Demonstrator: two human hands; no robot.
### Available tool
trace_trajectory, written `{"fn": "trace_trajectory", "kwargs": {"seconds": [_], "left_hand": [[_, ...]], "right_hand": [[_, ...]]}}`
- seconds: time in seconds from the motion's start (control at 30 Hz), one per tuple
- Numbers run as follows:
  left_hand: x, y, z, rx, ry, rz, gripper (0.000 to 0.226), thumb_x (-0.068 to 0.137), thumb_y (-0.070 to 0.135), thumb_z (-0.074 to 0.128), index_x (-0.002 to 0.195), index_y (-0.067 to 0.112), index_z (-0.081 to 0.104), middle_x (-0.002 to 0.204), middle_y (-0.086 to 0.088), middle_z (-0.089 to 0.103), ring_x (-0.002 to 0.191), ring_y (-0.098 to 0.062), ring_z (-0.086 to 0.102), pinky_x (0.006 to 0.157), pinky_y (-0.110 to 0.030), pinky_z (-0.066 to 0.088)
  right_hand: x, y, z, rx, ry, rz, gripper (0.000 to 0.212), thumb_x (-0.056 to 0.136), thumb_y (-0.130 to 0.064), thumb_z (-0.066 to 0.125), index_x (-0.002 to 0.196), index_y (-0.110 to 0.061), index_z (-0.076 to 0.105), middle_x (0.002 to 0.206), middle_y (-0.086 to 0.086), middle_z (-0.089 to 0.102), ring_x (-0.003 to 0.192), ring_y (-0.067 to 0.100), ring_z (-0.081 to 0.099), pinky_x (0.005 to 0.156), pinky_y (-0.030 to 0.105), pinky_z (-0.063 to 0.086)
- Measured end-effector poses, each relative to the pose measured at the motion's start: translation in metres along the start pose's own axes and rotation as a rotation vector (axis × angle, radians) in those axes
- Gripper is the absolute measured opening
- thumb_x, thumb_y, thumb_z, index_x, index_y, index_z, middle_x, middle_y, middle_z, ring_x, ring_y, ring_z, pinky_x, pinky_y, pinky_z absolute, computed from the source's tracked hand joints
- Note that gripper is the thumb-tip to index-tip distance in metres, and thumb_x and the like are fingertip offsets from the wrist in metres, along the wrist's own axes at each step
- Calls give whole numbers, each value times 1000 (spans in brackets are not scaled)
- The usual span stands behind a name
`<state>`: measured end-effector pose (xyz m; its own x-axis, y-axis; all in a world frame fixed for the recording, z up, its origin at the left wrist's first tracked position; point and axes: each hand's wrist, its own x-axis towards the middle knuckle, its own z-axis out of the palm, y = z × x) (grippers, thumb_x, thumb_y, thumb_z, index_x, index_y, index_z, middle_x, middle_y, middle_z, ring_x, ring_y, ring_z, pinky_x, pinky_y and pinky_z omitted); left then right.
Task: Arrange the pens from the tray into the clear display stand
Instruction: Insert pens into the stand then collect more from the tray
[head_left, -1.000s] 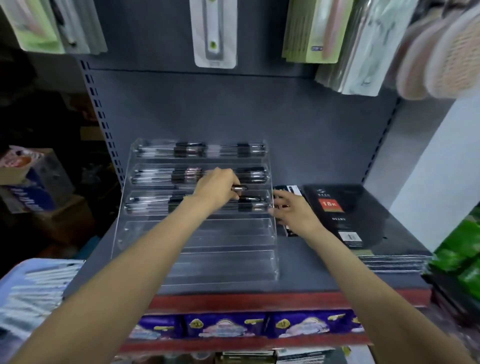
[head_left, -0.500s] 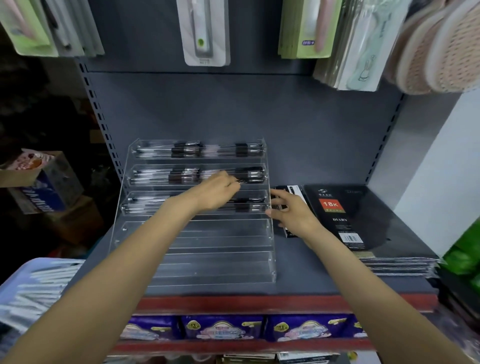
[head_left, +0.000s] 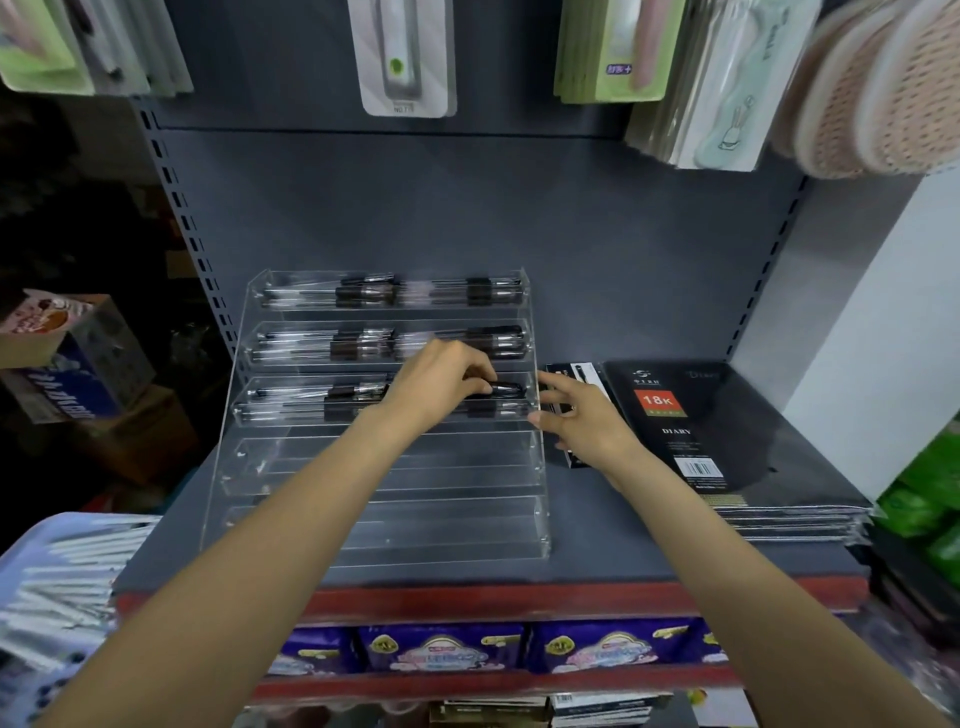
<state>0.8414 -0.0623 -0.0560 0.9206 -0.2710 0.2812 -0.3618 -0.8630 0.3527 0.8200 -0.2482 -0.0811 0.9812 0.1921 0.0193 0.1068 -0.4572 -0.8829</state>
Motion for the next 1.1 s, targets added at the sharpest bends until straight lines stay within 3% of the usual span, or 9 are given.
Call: {"fn": "trace_trajectory", "kwargs": {"seconds": [0.17, 0.4, 0.7, 0.83, 0.9, 1.0, 1.1], "left_hand": [[1, 1, 2, 75, -70, 61, 21, 92, 22, 57, 109, 21, 68, 115, -1, 66, 106, -20, 59, 89, -39, 49], [-10, -14, -11, 102, -109, 26, 27, 95, 25, 51, 119, 21, 63, 114, -1, 59, 110, -20, 54, 92, -41, 47], [-17, -15, -10, 51, -143, 22, 29, 97, 28, 47, 117, 17, 64, 113, -7, 61, 109, -23, 54, 95, -38, 44], [-18, -15, -9, 18, -106, 13, 28, 97, 25, 48, 118, 16, 63, 116, -5, 61, 108, -20, 55, 96, -35, 44], [-20, -14, -8, -10, -62, 10, 28, 96, 26, 48, 119, 16, 61, 117, -5, 60, 108, -20, 55, 95, -36, 45], [-31, -13, -13, -66, 28, 16, 28, 95, 26, 49, 119, 16, 60, 115, -4, 59, 107, -19, 55, 92, -39, 47], [-56, -20, -25, -123, 141, 41, 24, 93, 21, 51, 114, 16, 63, 111, -1, 60, 101, -17, 56, 89, -37, 48]], "right_hand": [[-2, -1, 1, 1, 17, 9, 52, 90, -11, 60, 136, -29, 44, 111, -7, 56, 109, 16, 55, 98, 37, 45], [-5, -6, 1, 6, 19, 13, 51, 91, -10, 58, 137, -29, 44, 109, -9, 55, 105, 15, 56, 84, 29, 45], [-8, -10, 4, 12, 33, 30, 51, 91, -8, 57, 137, -27, 44, 112, -5, 57, 104, 15, 55, 83, 30, 46], [-8, -11, 6, -31, 57, 26, 50, 91, -6, 57, 136, -24, 46, 111, -4, 57, 108, 18, 57, 94, 34, 47], [-11, -15, 11, -101, 127, -9, 48, 90, -6, 57, 135, -20, 47, 115, -4, 55, 104, 15, 57, 91, 26, 44], [-19, -23, 26, -299, 325, -144, 46, 90, -10, 59, 133, -17, 48, 125, 1, 54, 113, 15, 52, 92, 14, 32], [-31, -41, 51, -331, 345, -219, 40, 91, -9, 55, 130, -15, 51, 124, 5, 53, 111, 15, 52, 92, 13, 33]]}}
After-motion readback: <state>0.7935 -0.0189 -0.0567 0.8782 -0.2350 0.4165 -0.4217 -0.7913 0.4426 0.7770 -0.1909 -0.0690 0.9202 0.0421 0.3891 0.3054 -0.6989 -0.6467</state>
